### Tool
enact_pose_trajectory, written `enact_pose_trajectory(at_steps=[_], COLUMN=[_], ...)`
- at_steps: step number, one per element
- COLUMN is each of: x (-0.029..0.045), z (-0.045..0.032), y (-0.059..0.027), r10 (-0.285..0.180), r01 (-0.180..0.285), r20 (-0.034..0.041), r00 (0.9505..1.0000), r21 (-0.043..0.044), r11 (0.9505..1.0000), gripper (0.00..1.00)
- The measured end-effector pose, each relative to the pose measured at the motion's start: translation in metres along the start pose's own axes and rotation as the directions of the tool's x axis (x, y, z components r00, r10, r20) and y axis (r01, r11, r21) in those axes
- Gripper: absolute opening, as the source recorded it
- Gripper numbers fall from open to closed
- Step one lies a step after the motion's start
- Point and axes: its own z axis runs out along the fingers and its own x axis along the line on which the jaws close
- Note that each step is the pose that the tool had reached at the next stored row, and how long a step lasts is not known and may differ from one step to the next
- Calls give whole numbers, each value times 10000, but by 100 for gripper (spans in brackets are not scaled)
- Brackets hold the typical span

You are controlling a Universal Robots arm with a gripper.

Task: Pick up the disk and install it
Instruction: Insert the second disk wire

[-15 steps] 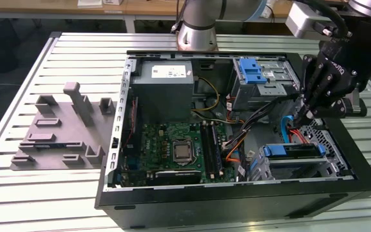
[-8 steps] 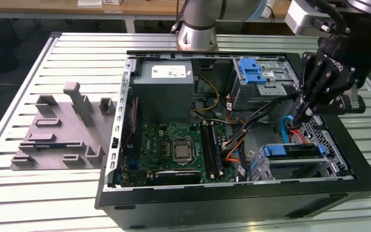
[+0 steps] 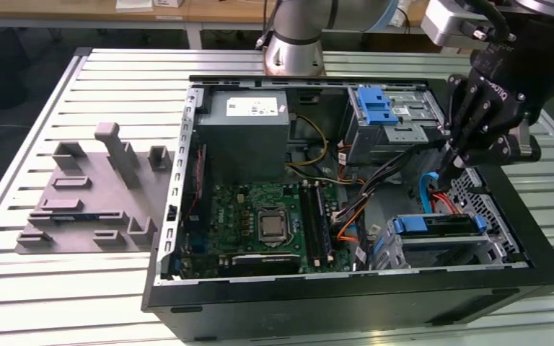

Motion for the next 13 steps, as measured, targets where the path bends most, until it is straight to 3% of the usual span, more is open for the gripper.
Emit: enact_pose_trajectory(at_steps=[2, 3, 6, 7, 8, 13], x=[-22, -31, -52, -60, -63, -74], z=[9, 17, 46, 70, 80, 132], y=[2, 2, 3, 3, 3, 3], r10=[1, 2, 3, 4, 5, 8], r01=[-1, -2, -3, -4, -5, -7], r20=[-34, -48, -100, -149, -170, -286], r00=[10000, 10000, 9999, 9999, 9999, 9996], r21=[3, 4, 9, 13, 14, 24], r11=[10000, 10000, 10000, 10000, 10000, 10000], gripper=[11, 18, 18, 18, 25, 25])
